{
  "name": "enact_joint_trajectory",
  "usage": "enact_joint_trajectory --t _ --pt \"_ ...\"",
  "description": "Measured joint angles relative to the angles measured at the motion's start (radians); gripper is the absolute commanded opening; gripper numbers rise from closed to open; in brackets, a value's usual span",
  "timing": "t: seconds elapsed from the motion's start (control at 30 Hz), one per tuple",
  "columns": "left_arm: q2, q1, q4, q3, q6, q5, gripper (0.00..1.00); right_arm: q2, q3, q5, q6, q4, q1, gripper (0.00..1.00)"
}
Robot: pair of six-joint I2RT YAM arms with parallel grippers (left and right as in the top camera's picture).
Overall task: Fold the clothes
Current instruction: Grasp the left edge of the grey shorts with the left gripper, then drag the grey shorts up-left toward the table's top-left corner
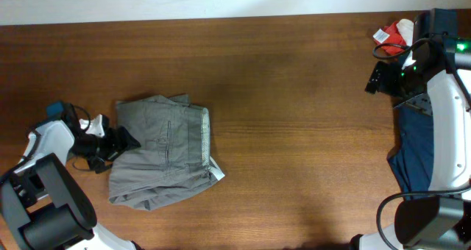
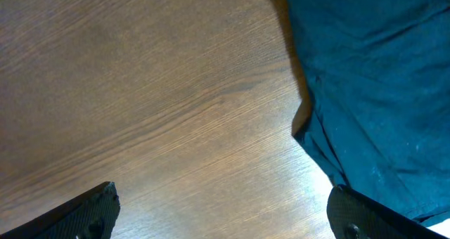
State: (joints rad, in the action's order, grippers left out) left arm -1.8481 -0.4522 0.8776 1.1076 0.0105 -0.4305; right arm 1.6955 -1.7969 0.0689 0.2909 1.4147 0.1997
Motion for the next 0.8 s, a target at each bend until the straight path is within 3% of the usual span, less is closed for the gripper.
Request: enact_joint_trajectory --t 0.07,0.17,0.2,0.23,0.43,0.6,0.73,0.77,0.8 --pt "0.000 0.000 -0.023 -0.024 -0.010 -0.017 0.68 0.000 0.000 0.000 0.000 0.000 0.000 0.98" --pt "0.006 -0.011 -0.058 -0.055 -0.023 -0.031 0.32 0.000 0.000 0.000 0.000 0.000 0.000 0.98" --pt "0.006 -0.011 -0.065 -0.063 -0.020 -0.034 0.04 0.000 0.000 0.000 0.001 0.000 0.000 0.98" --pt "0.006 -0.011 -0.072 -0.079 -0.025 -0.038 0.01 0.000 0.000 0.000 0.000 0.000 0.000 0.98" --pt "0.005 -0.009 -0.137 -0.102 0.040 -0.055 0.01 0.000 0.000 0.000 0.000 0.000 0.000 0.98" --pt "0.005 -0.026 -0.326 -0.106 0.291 -0.037 0.01 0.000 0.000 0.000 0.000 0.000 0.000 0.98" --pt "0.005 -0.125 -0.504 -0.109 0.492 0.026 0.04 0.000 0.000 0.000 0.000 0.000 0.000 0.98" --pt "0.005 -0.171 -0.545 -0.109 0.546 0.043 0.24 0.000 0.000 0.000 0.000 0.000 0.000 0.98" --pt "0.005 -0.218 -0.578 -0.109 0.602 0.058 0.52 0.000 0.000 0.000 0.000 0.000 0.000 0.98"
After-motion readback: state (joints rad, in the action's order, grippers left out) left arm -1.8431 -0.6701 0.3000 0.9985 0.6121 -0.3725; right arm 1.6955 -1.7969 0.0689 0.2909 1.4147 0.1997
